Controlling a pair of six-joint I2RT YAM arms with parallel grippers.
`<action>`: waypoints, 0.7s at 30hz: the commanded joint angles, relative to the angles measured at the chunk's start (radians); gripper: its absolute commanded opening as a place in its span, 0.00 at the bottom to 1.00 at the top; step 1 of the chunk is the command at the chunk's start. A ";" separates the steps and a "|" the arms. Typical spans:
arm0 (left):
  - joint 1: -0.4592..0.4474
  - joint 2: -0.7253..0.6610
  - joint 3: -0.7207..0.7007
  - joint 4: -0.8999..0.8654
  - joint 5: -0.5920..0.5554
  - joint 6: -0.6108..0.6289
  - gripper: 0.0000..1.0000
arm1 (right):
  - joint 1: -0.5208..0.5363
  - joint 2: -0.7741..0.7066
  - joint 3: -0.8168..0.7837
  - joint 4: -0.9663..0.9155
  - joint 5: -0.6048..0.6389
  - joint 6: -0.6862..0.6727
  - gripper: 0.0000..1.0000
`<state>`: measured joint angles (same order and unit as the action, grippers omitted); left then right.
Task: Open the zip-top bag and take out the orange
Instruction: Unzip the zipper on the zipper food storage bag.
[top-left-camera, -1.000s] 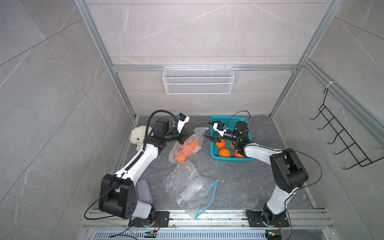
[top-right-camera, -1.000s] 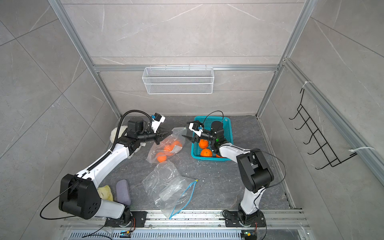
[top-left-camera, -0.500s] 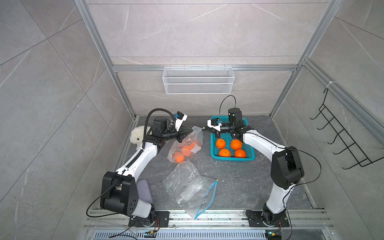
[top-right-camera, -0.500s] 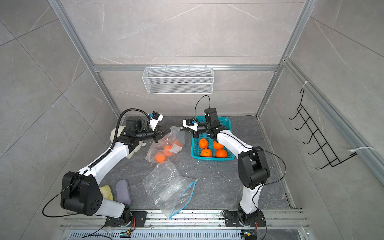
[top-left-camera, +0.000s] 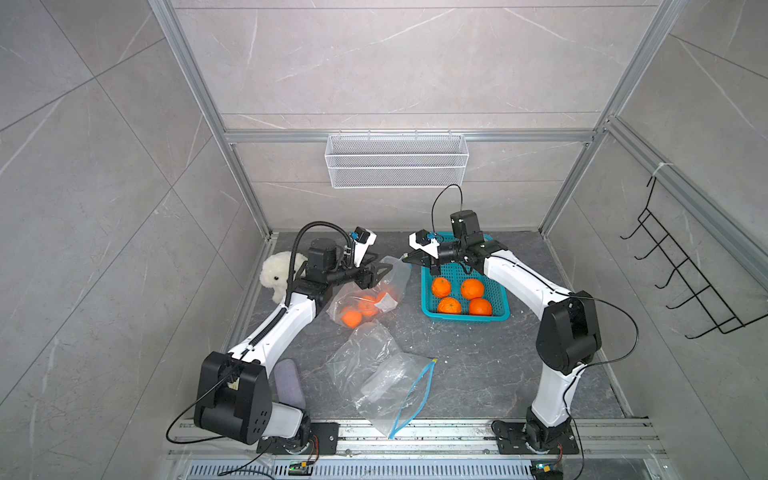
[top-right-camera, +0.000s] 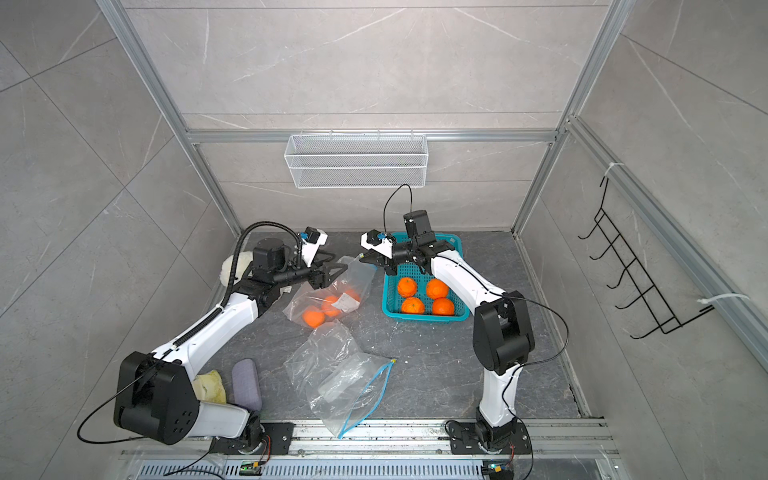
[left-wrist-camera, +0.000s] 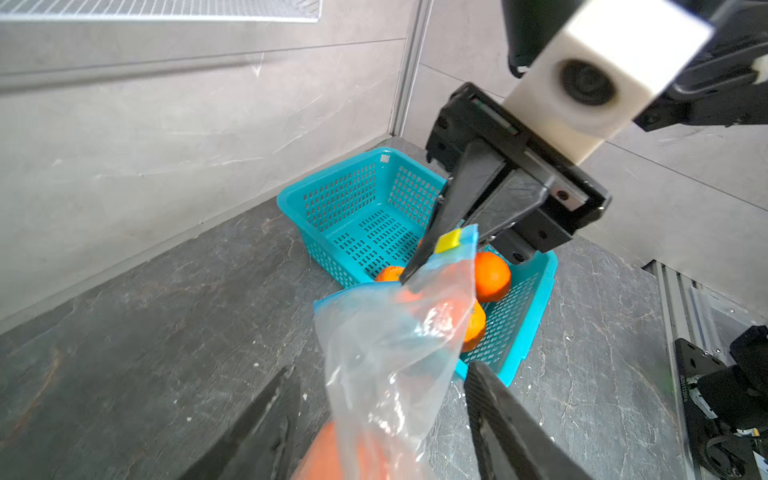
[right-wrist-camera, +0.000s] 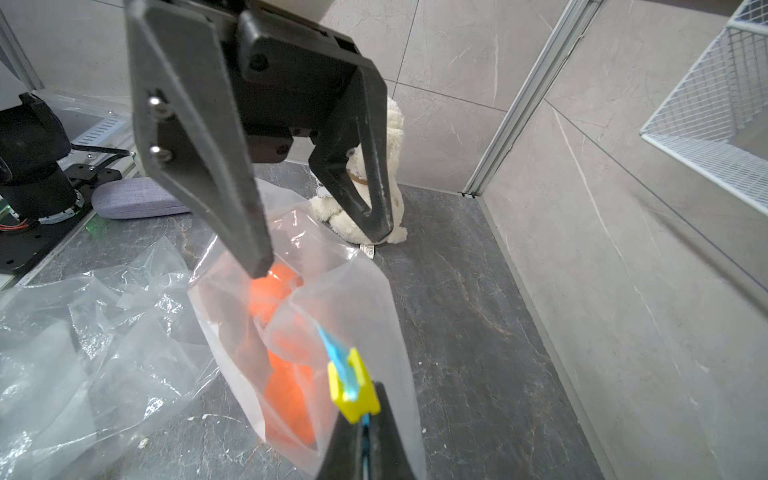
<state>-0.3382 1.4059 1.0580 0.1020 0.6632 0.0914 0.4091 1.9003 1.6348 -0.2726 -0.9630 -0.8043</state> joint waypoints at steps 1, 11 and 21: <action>-0.048 -0.023 0.047 0.028 0.004 0.080 0.69 | 0.006 0.025 0.042 -0.084 0.003 0.032 0.00; -0.055 0.113 0.190 -0.129 -0.031 0.163 0.56 | 0.006 0.029 0.057 -0.106 -0.043 0.032 0.00; -0.055 0.157 0.171 -0.085 0.030 0.141 0.51 | 0.009 0.014 0.046 -0.110 -0.051 0.040 0.00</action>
<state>-0.3965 1.5566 1.2255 -0.0158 0.6430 0.2241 0.4095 1.9156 1.6627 -0.3542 -0.9771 -0.7799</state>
